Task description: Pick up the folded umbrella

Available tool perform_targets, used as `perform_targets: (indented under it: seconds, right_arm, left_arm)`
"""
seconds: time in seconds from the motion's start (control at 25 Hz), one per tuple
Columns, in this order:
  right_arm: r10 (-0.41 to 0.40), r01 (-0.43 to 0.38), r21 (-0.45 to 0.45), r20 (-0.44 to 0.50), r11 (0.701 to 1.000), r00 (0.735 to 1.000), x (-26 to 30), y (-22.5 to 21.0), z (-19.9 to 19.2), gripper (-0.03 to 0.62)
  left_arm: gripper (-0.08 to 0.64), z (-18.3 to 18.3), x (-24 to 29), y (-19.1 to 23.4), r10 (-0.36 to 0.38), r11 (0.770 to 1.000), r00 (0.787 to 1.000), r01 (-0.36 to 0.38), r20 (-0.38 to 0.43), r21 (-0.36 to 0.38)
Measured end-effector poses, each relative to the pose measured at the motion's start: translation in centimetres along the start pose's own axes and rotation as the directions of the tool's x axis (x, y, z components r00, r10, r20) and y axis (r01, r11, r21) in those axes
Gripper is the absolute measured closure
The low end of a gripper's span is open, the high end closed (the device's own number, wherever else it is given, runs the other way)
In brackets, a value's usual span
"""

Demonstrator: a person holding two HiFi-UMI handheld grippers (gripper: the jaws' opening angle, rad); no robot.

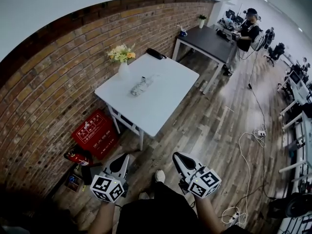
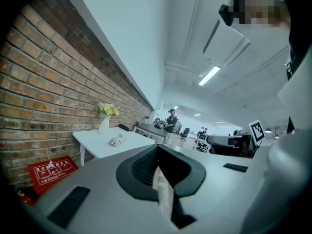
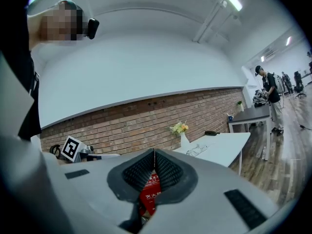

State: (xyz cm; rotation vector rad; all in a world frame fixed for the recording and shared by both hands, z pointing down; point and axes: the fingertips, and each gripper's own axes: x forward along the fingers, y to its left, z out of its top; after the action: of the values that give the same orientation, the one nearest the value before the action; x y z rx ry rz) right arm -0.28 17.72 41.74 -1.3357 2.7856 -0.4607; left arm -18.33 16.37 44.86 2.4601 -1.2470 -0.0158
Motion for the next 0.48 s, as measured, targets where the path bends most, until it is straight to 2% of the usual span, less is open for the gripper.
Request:
perform_targets:
  seconds: [0.24, 0.48]
  right_arm:
    - [0.011, -0.011, 0.052, 0.004, 0.999, 1.000, 2.2, -2.1, 0.1, 0.571]
    - [0.032, -0.031, 0.027, -0.031, 0.999, 0.999, 5.6, -5.7, 0.6, 0.571]
  left_arm:
    - [0.548, -0.2, 1.8, 1.3, 0.019, 1.000, 1.000, -0.019, -0.022, 0.003]
    - [0.548, 1.2, 6.1, 3.2, 0.039, 0.999, 0.999, -0.039, -0.029, 0.007]
